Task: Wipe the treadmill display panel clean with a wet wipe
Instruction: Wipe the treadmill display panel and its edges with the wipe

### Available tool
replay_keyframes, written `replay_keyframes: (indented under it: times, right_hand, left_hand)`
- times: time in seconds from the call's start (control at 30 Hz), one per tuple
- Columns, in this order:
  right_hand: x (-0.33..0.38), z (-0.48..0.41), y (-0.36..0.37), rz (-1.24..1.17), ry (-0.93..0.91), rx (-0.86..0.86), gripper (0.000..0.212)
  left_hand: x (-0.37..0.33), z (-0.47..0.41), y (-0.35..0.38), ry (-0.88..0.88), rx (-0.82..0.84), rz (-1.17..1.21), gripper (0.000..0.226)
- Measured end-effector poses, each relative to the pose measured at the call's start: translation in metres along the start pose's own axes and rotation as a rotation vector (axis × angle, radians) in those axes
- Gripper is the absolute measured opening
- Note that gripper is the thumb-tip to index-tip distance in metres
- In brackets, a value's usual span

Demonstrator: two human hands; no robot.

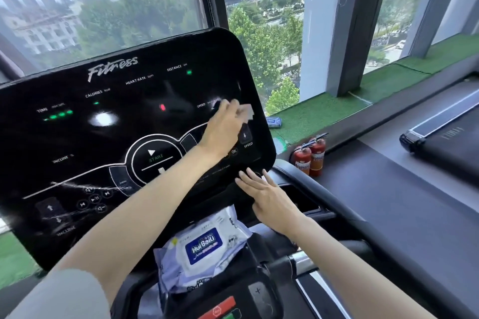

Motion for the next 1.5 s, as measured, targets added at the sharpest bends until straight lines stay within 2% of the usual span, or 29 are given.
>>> replay_keyframes:
  times: [0.07, 0.1, 0.13, 0.23, 0.37, 0.4, 0.43, 0.47, 0.57, 0.6, 0.63, 0.67, 0.73, 0.77, 0.8, 0.83, 0.93, 0.97, 1.0, 1.03, 1.1, 1.17, 1.2, 1.27, 1.33, 1.37, 1.4, 1.43, 1.5]
  right_hand:
    - [0.002, 0.0, 0.001, 0.038, 0.017, -0.026, 0.071]
    - [0.003, 0.0, 0.002, 0.048, 0.02, -0.028, 0.071]
    - [0.003, 0.0, 0.002, 0.049, 0.026, -0.029, 0.07]
    - [0.004, -0.003, -0.002, 0.032, 0.048, -0.053, 0.067]
    - [0.005, -0.008, -0.005, 0.046, 0.058, -0.091, 0.061]
    - [0.005, -0.009, -0.006, 0.054, 0.061, -0.102, 0.06]
    - [0.007, -0.009, -0.007, 0.062, 0.062, -0.108, 0.059]
    - [0.008, -0.01, -0.008, 0.072, 0.063, -0.113, 0.059]
    - [0.008, -0.01, -0.012, 0.065, 0.068, -0.129, 0.056]
    - [0.009, -0.01, -0.014, 0.055, 0.074, -0.135, 0.056]
    - [0.009, -0.011, -0.016, 0.053, 0.079, -0.141, 0.055]
    - [0.01, -0.011, -0.017, 0.061, 0.078, -0.148, 0.055]
    - [0.012, -0.011, -0.016, 0.072, 0.075, -0.141, 0.055]
    - [0.013, -0.012, -0.015, 0.071, 0.076, -0.138, 0.055]
    - [0.013, -0.014, -0.016, 0.072, 0.077, -0.138, 0.054]
    - [0.013, -0.015, -0.017, 0.074, 0.077, -0.139, 0.052]
    - [0.012, -0.018, -0.02, 0.073, 0.077, -0.141, 0.046]
    - [0.011, -0.018, -0.02, 0.073, 0.075, -0.137, 0.046]
    - [0.011, -0.017, -0.02, 0.077, 0.07, -0.134, 0.047]
    - [0.011, -0.017, -0.019, 0.081, 0.065, -0.134, 0.048]
    - [0.013, -0.017, -0.02, 0.095, 0.054, -0.14, 0.049]
    - [0.018, -0.019, -0.022, 0.121, 0.049, -0.157, 0.046]
    - [0.021, -0.019, -0.024, 0.141, 0.046, -0.172, 0.042]
    - [0.026, -0.02, -0.025, 0.195, 0.036, -0.212, 0.035]
    - [0.028, -0.021, -0.023, 0.235, 0.021, -0.243, 0.03]
    - [0.029, -0.022, -0.021, 0.25, 0.016, -0.248, 0.029]
    - [0.029, -0.023, -0.019, 0.268, 0.012, -0.249, 0.027]
    - [0.029, -0.025, -0.018, 0.284, 0.014, -0.247, 0.025]
    - [0.031, -0.029, -0.019, 0.303, 0.015, -0.245, 0.02]
  left_hand:
    - [-0.051, 0.025, 0.031, 0.435, 0.202, -0.118, 0.032]
    - [-0.06, 0.036, 0.036, 0.553, 0.227, -0.194, 0.028]
    - [-0.057, 0.037, 0.035, 0.586, 0.187, -0.192, 0.028]
    - [-0.008, 0.007, -0.008, 0.24, -0.042, -0.041, 0.045]
    - [0.091, 0.013, -0.059, -0.433, -0.364, 0.219, 0.044]
    - [0.095, 0.018, -0.061, -0.496, -0.402, 0.246, 0.048]
    - [0.086, 0.019, -0.059, -0.453, -0.386, 0.205, 0.048]
    - [0.066, 0.014, -0.048, -0.306, -0.31, 0.165, 0.045]
    - [-0.003, 0.022, 0.003, 0.313, 0.132, -0.025, 0.041]
    - [0.0, 0.024, 0.004, 0.384, 0.162, -0.028, 0.039]
    - [0.016, 0.018, -0.005, 0.331, 0.131, 0.009, 0.037]
    - [0.041, 0.01, -0.021, 0.181, 0.033, 0.102, 0.036]
    - [0.102, 0.012, -0.06, -0.276, -0.289, 0.339, 0.037]
    - [0.118, 0.022, -0.069, -0.435, -0.427, 0.352, 0.04]
    - [0.116, 0.025, -0.071, -0.487, -0.462, 0.293, 0.041]
    - [0.101, 0.023, -0.064, -0.421, -0.408, 0.275, 0.04]
    - [0.016, 0.028, -0.011, 0.114, 0.0, 0.075, 0.041]
    - [0.006, 0.036, -0.005, 0.232, 0.035, 0.005, 0.043]
    - [0.016, 0.038, -0.012, 0.213, -0.015, 0.018, 0.044]
    - [0.036, 0.038, -0.03, 0.082, -0.136, 0.103, 0.043]
    - [0.099, 0.053, -0.07, -0.37, -0.447, 0.269, 0.042]
    - [0.129, 0.075, -0.09, -0.66, -0.646, 0.238, 0.051]
    - [0.129, 0.076, -0.089, -0.69, -0.644, 0.215, 0.055]
    - [0.101, 0.062, -0.064, -0.535, -0.419, 0.201, 0.056]
    - [0.045, 0.055, -0.027, -0.124, -0.073, 0.129, 0.05]
    - [0.03, 0.063, -0.015, 0.042, 0.016, 0.066, 0.048]
    - [0.033, 0.071, -0.017, 0.096, -0.01, 0.051, 0.048]
    - [0.051, 0.077, -0.027, 0.021, -0.098, 0.08, 0.051]
    - [0.105, 0.099, -0.059, -0.305, -0.399, 0.138, 0.056]
Point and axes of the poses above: each hand's wrist, its own z-axis away from the middle knuckle, its own y-axis out of the palm, x = y × z, the point moved 9 cm from there along -z, towards the middle knuckle, and after that the axes turned 4 degrees about y, right-handed, at the moved point
